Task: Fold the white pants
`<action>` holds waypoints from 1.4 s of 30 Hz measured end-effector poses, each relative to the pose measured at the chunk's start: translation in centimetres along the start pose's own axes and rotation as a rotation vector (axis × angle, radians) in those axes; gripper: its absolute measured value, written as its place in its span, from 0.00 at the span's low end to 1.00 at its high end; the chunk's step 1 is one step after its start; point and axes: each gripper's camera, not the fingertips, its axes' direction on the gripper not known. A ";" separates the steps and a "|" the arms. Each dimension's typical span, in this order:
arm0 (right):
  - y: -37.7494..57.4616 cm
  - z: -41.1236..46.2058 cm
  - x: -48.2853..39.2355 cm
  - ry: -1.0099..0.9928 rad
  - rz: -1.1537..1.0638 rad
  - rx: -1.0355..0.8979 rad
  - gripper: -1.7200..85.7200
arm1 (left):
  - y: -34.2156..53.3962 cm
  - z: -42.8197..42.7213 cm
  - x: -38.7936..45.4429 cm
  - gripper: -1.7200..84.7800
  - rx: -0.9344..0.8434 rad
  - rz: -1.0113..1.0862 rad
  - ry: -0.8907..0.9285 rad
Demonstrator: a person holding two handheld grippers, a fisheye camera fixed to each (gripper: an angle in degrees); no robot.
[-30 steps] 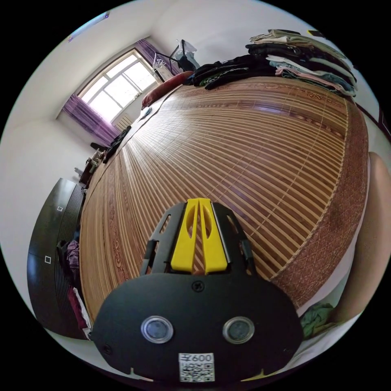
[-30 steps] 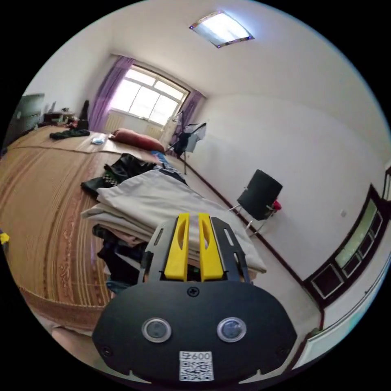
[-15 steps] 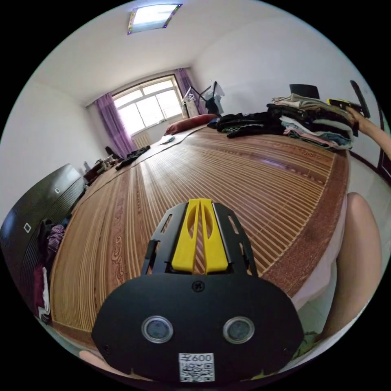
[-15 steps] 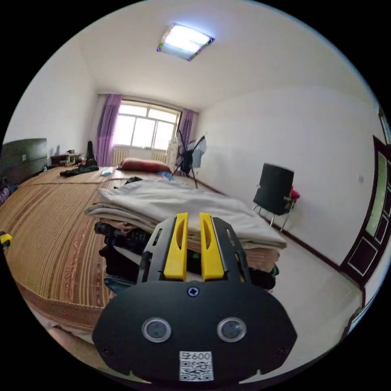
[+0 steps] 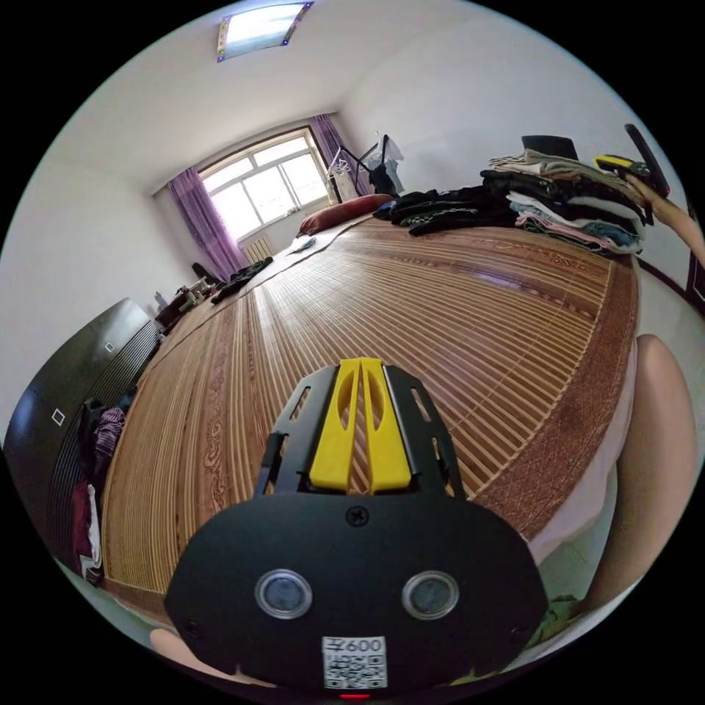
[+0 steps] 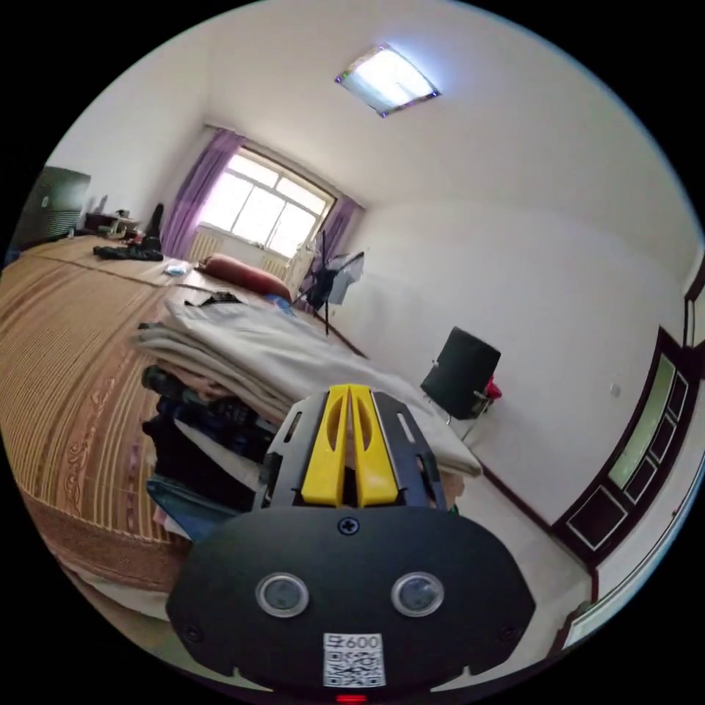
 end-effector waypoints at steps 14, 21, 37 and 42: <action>-14.8 9.4 -5.2 -0.076 0.068 -0.489 0.01 | -3.1 -4.5 6.1 0.03 -0.040 0.006 0.064; -18.5 4.6 -10.4 -0.384 0.024 -0.285 0.01 | -4.1 -6.4 8.8 0.03 -0.056 -0.002 0.079; -27.2 -4.7 -19.1 -0.890 0.057 -0.025 0.14 | -4.4 -11.2 11.9 0.03 -0.050 -0.160 0.157; -31.6 3.0 -28.1 -0.796 0.015 -0.167 0.15 | -3.4 -14.5 14.6 0.03 0.041 -0.121 0.121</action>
